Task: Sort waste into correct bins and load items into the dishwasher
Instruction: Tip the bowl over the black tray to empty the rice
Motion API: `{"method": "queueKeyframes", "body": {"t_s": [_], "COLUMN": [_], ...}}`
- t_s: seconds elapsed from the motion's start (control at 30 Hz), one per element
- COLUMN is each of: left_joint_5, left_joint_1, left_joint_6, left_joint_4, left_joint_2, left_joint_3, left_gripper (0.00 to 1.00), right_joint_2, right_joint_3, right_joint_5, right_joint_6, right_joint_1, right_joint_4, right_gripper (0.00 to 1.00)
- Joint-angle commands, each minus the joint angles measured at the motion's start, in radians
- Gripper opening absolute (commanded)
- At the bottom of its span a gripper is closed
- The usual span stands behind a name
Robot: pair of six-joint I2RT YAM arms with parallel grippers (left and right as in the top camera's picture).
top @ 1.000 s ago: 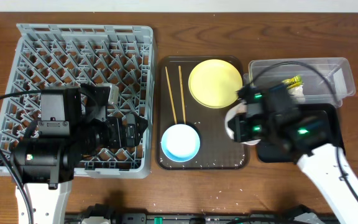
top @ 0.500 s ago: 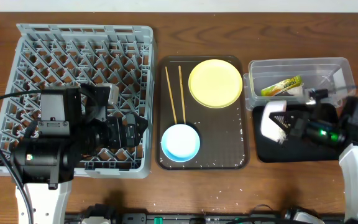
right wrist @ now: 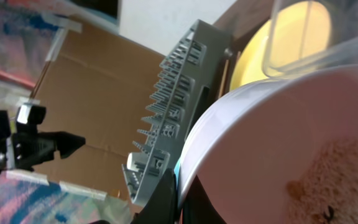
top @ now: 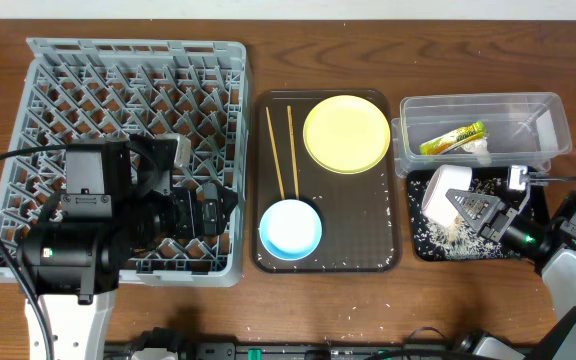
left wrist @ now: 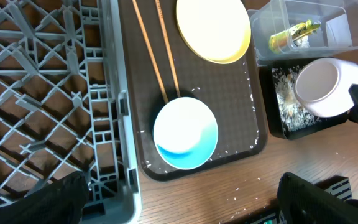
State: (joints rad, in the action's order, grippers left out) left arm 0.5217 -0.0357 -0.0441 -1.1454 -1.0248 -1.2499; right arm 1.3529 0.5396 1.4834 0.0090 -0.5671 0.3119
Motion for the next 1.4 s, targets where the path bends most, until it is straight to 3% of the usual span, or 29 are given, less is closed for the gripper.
{"method": "queueKeyframes", "body": {"t_s": [0.0,0.33,0.4,0.47,0.53,0.57,0.6,0.63,0.7,0.77,0.83,0.87,0.93,0.97,1.03,1.07,1.13,1.2,1.37], "left_joint_5": [0.010,0.010,0.010,0.010,0.010,0.010,0.010,0.010,0.010,0.010,0.010,0.010,0.010,0.010,0.010,0.010,0.010,0.010,0.010], "left_joint_1": [-0.004,-0.004,-0.004,-0.004,-0.004,-0.004,-0.004,-0.004,-0.004,-0.004,-0.004,-0.004,-0.004,-0.004,-0.004,-0.004,-0.004,-0.004,-0.004], "left_joint_6": [0.018,0.018,0.018,0.018,0.018,0.018,0.018,0.018,0.018,0.018,0.018,0.018,0.018,0.018,0.018,0.018,0.018,0.018,0.018], "left_joint_4": [-0.002,-0.002,-0.002,-0.002,-0.002,-0.002,-0.002,-0.002,-0.002,-0.002,-0.002,-0.002,-0.002,-0.002,-0.002,-0.002,-0.002,-0.002,-0.002], "left_joint_2": [0.000,0.000,0.000,0.000,0.000,0.000,0.000,0.000,0.000,0.000,0.000,0.000,0.000,0.000,0.000,0.000,0.000,0.000,0.000], "left_joint_3": [-0.016,-0.016,-0.016,-0.016,-0.016,-0.016,-0.016,-0.016,-0.016,-0.016,-0.016,-0.016,-0.016,-0.016,-0.016,-0.016,-0.016,-0.016,-0.016], "left_gripper": [0.98,0.98,0.98,0.98,0.98,0.98,0.98,0.98,0.98,0.98,0.98,0.98,0.98,0.98,0.98,0.98,0.98,0.98,0.98], "right_joint_2": [0.002,0.003,0.008,0.006,0.007,0.007,0.007,0.007,0.007,0.007,0.007,0.007,0.007,0.007,0.007,0.007,0.006,0.002,-0.047], "right_joint_3": [0.001,0.001,0.001,0.001,0.001,0.001,0.001,0.001,0.001,0.001,0.001,0.001,0.001,0.001,0.001,0.000,0.001,0.001,0.002], "right_joint_5": [0.077,-0.020,-0.079,0.074,-0.062,-0.113,-0.062,0.023,0.009,-0.033,0.060,0.015,-0.076,-0.016,0.075,0.019,-0.082,0.020,-0.024], "right_joint_6": [-0.024,0.022,0.160,0.151,0.200,0.320,0.353,0.320,0.274,0.412,0.381,0.347,0.478,0.545,0.444,0.402,0.562,0.578,0.681], "right_joint_1": [-0.014,-0.015,-0.015,-0.011,-0.011,-0.010,-0.007,-0.003,-0.002,-0.003,0.008,0.010,0.010,0.019,0.047,0.058,0.077,0.121,0.238], "right_joint_4": [-0.023,-0.115,-0.123,-0.171,-0.166,-0.137,-0.154,-0.198,-0.251,-0.235,-0.312,-0.322,-0.263,-0.294,-0.414,-0.422,-0.375,-0.471,-0.642], "right_gripper": [0.01,0.01,0.01,0.01,0.01,0.01,0.01,0.01,0.01,0.01,0.01,0.01,0.01,0.01,0.01,0.01,0.01,0.01,0.01]}}
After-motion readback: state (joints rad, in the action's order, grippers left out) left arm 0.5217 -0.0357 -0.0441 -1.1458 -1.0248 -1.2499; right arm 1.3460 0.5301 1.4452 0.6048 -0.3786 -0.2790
